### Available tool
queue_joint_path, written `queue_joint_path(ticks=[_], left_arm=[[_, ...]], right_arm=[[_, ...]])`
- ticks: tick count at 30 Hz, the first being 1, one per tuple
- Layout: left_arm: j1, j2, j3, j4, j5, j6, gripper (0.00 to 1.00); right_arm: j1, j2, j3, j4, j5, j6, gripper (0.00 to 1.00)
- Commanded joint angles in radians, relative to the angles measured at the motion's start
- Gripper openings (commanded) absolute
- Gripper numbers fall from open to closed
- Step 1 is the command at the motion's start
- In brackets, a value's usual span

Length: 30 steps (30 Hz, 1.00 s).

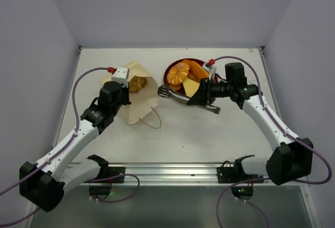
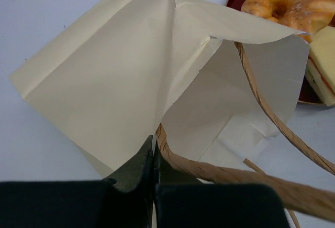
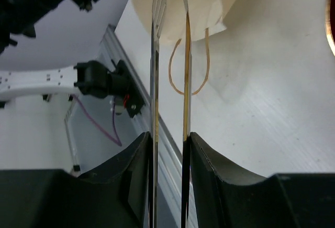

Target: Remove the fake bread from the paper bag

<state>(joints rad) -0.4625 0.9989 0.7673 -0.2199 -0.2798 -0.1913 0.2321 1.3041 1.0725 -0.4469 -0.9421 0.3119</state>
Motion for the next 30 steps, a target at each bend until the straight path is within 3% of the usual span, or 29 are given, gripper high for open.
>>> queue_joint_path(ticks=[1,7,11,19,25,30], left_arm=[[0.007,0.007,0.078,0.008,0.03,-0.026,0.0],[0.007,0.093,0.116,0.025,0.03,-0.1,0.0],[0.007,0.144,0.122,0.071,0.057,-0.167,0.0],[0.007,0.175,0.096,0.145,0.102,-0.321,0.0],[0.007,0.147,0.041,0.198,0.082,-0.405,0.0],[0.007,0.132,0.006,0.238,0.077,-0.416,0.0]], right_arm=[[0.048,-0.046,0.018,-0.058,-0.038,-0.074,0.37],[0.075,-0.052,0.063,-0.147,-0.072,-0.111,0.36],[0.122,-0.019,0.057,-0.113,-0.051,-0.067,0.36],[0.2,0.142,-0.002,0.282,0.172,0.275,0.33],[0.257,0.283,-0.014,0.491,0.32,0.537,0.33],[0.299,0.405,0.012,0.574,0.358,0.65,0.37]])
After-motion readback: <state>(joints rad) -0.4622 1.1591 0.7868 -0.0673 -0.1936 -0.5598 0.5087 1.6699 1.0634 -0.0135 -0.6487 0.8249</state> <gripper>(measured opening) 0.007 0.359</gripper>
